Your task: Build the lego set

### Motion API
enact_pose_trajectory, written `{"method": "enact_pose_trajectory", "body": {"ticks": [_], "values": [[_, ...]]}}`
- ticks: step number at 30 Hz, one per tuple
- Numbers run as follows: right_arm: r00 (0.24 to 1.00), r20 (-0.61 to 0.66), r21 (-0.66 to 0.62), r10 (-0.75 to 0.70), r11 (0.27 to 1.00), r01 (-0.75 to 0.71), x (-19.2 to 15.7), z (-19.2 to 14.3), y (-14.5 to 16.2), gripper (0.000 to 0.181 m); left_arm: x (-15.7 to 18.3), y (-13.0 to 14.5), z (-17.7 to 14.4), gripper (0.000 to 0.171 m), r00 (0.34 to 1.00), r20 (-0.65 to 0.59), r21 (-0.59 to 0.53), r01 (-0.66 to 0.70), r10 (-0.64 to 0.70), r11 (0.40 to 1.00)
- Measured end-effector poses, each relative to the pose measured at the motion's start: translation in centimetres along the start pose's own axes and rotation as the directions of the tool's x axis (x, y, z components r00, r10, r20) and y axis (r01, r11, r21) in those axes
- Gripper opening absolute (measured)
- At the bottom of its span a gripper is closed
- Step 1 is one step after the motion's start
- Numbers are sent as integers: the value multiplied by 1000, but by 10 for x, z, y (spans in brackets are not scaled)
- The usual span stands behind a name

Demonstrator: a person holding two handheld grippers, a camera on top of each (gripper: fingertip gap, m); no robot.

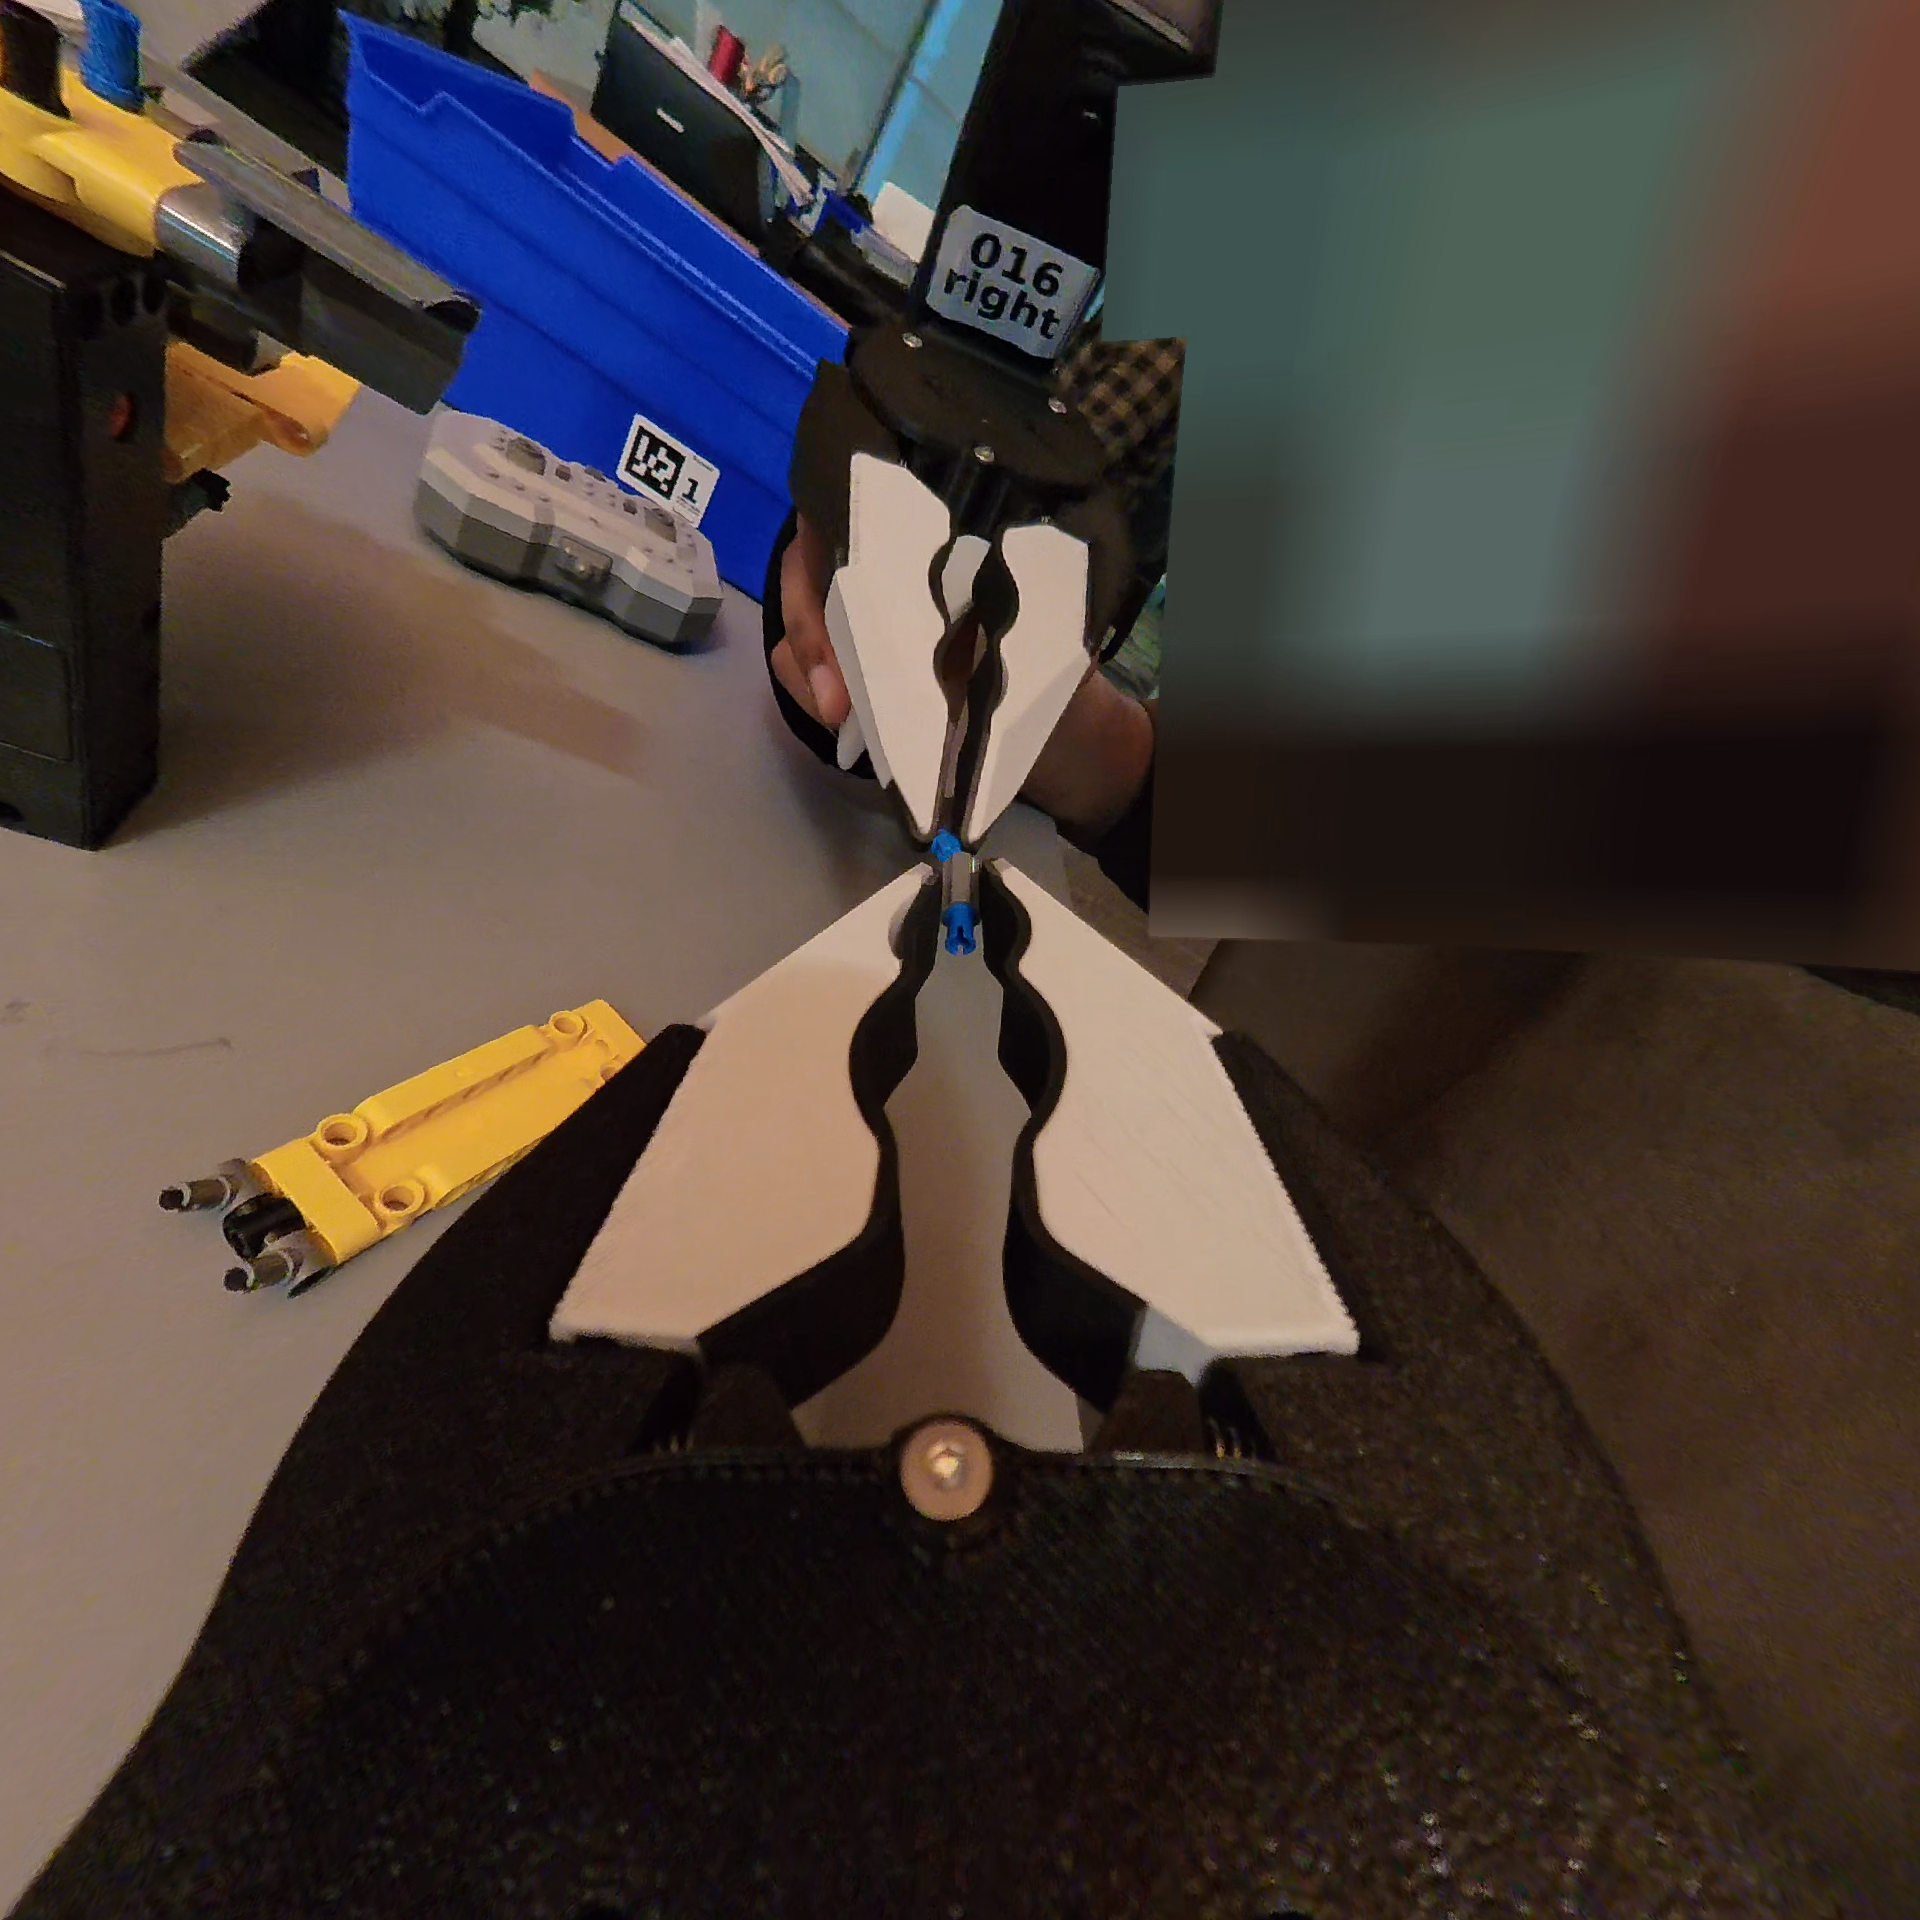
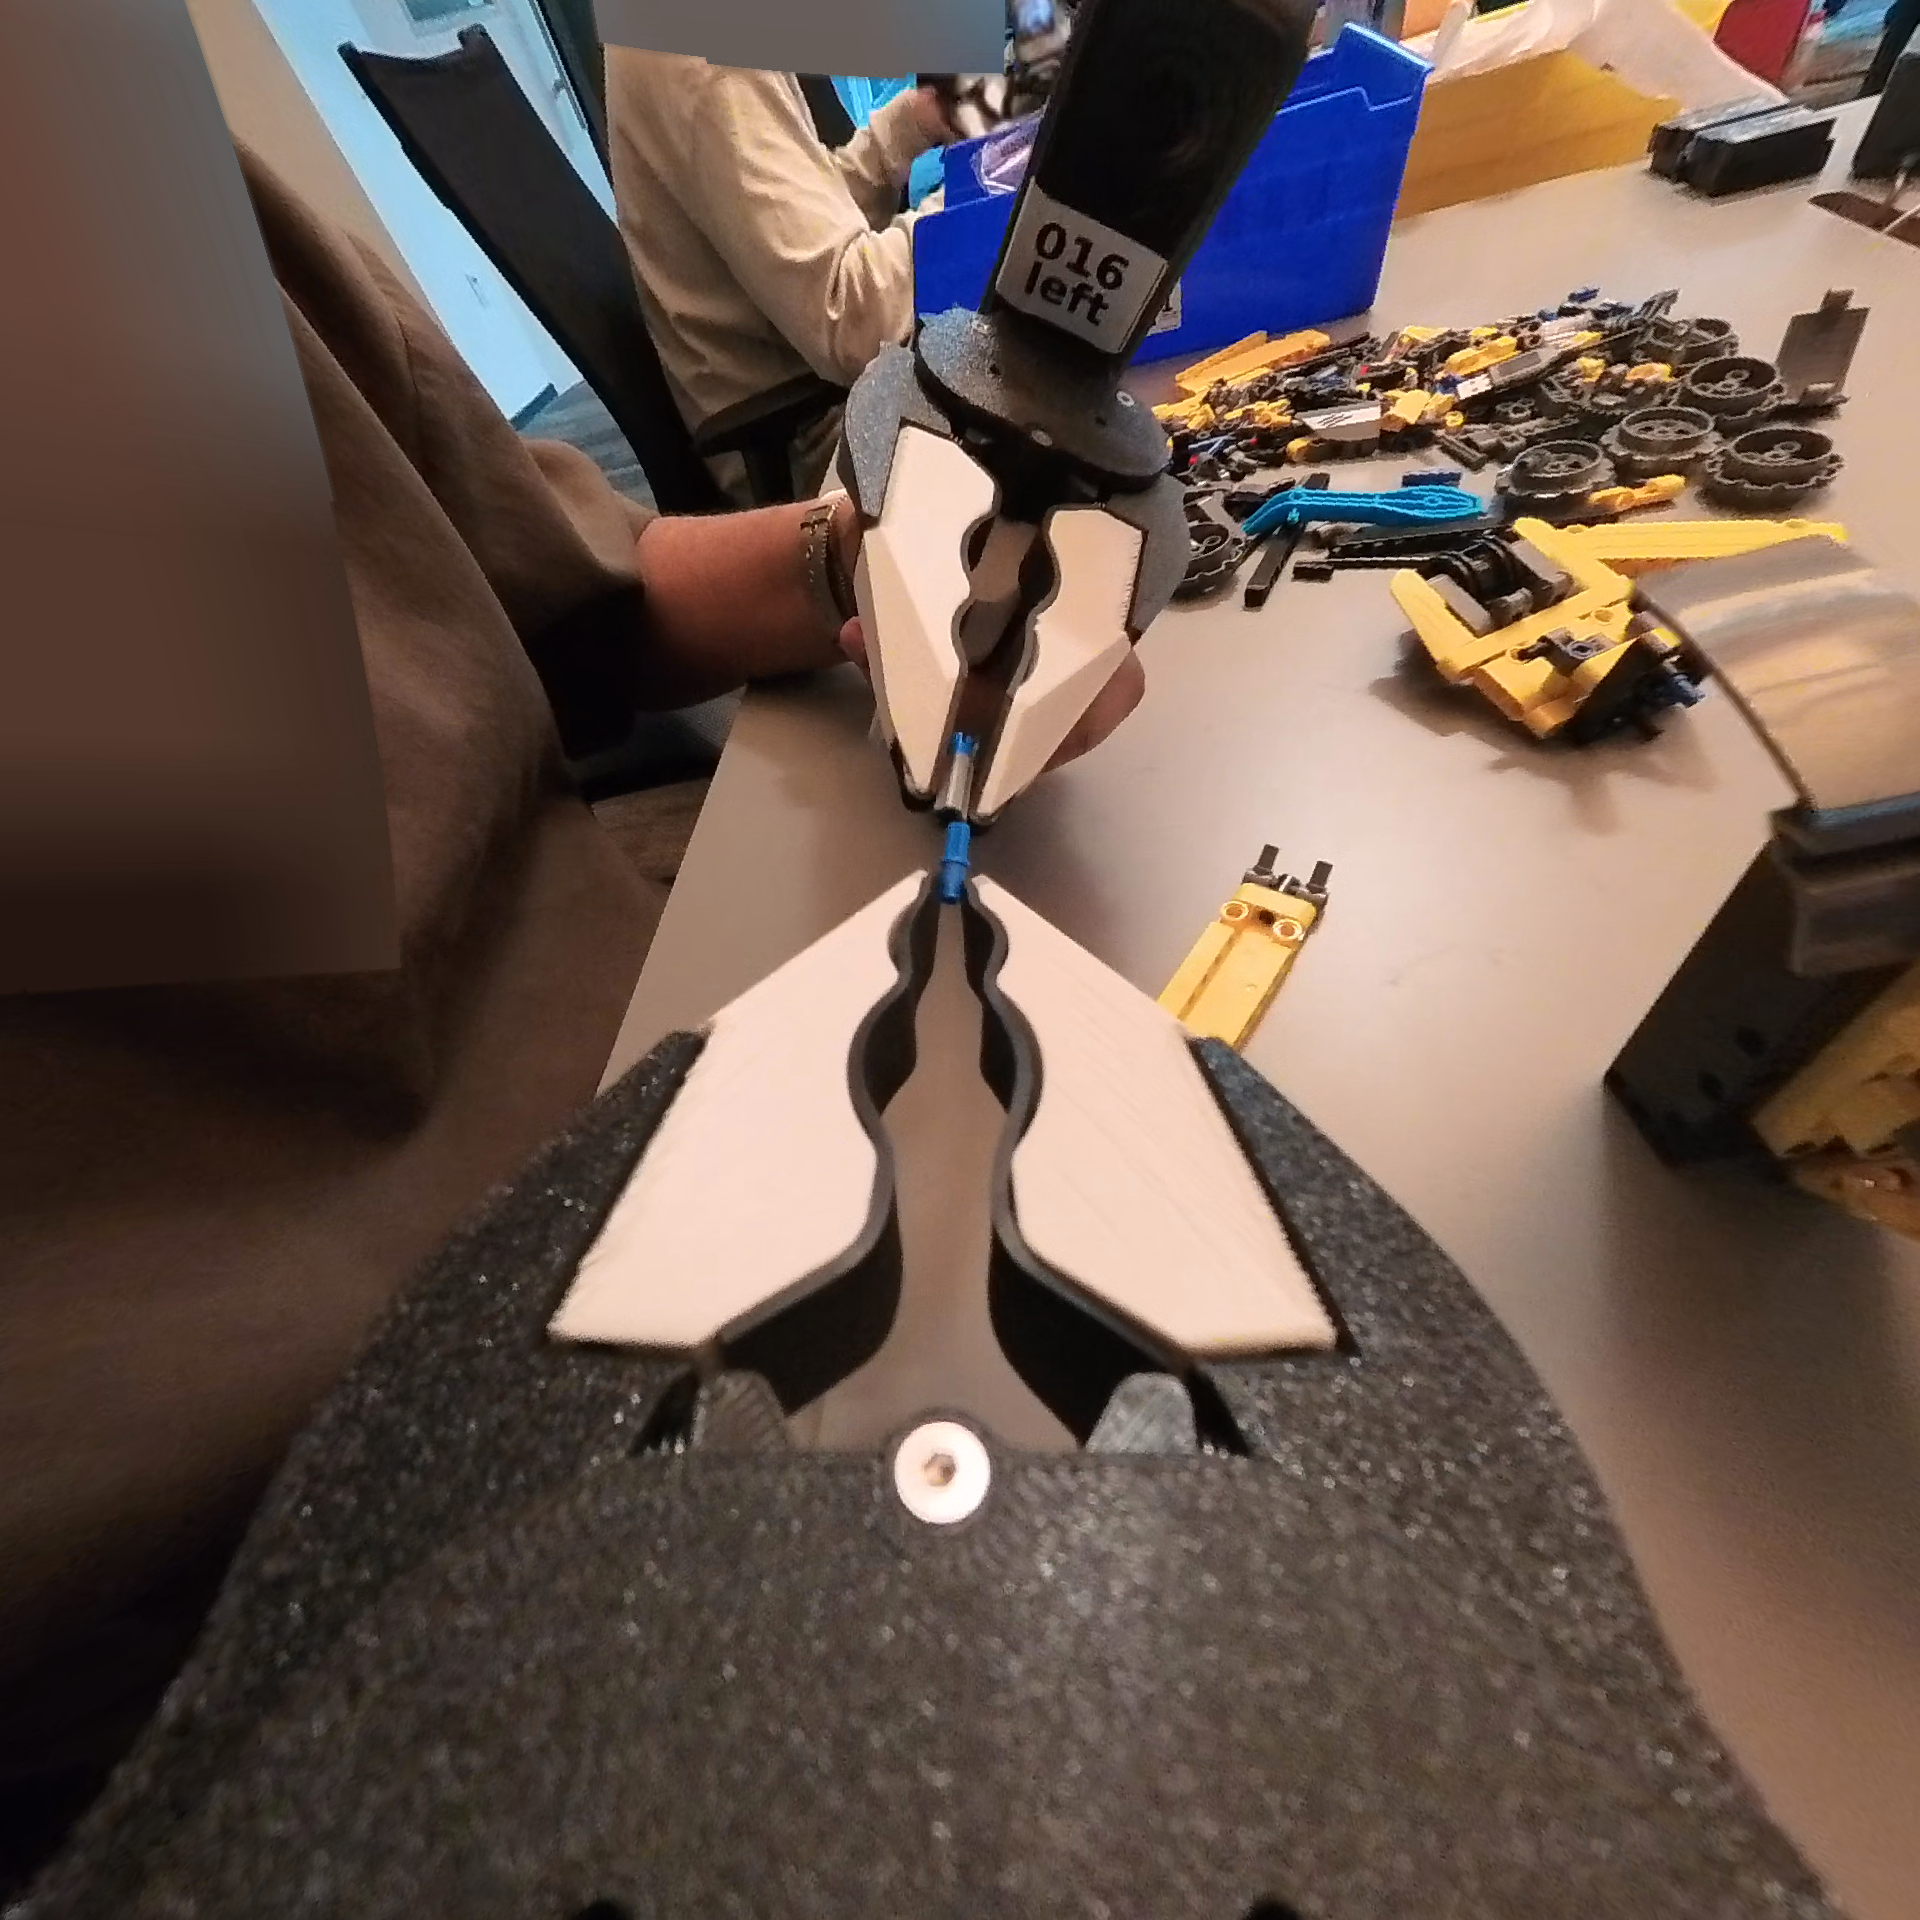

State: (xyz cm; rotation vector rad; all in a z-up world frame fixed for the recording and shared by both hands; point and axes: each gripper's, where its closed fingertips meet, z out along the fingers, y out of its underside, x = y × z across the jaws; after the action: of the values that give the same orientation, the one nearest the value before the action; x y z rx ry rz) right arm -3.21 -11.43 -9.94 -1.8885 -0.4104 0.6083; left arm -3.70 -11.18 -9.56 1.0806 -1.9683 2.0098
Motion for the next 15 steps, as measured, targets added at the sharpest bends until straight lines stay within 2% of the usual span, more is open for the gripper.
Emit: {"method": "enact_pose_trajectory", "body": {"ticks": [8, 15], "values": [[1000, 3, -34, -15, 999, 15, -3, 3, 5, 3, -1, 5, 2, 3, 1000, 15, -30, -15, 15, 999], [995, -37, -130, -92, 988, 86, 0, 7, 18, 3, -9, 18, 4, 3, 997, 70, -112, -31, 40, 993]]}}
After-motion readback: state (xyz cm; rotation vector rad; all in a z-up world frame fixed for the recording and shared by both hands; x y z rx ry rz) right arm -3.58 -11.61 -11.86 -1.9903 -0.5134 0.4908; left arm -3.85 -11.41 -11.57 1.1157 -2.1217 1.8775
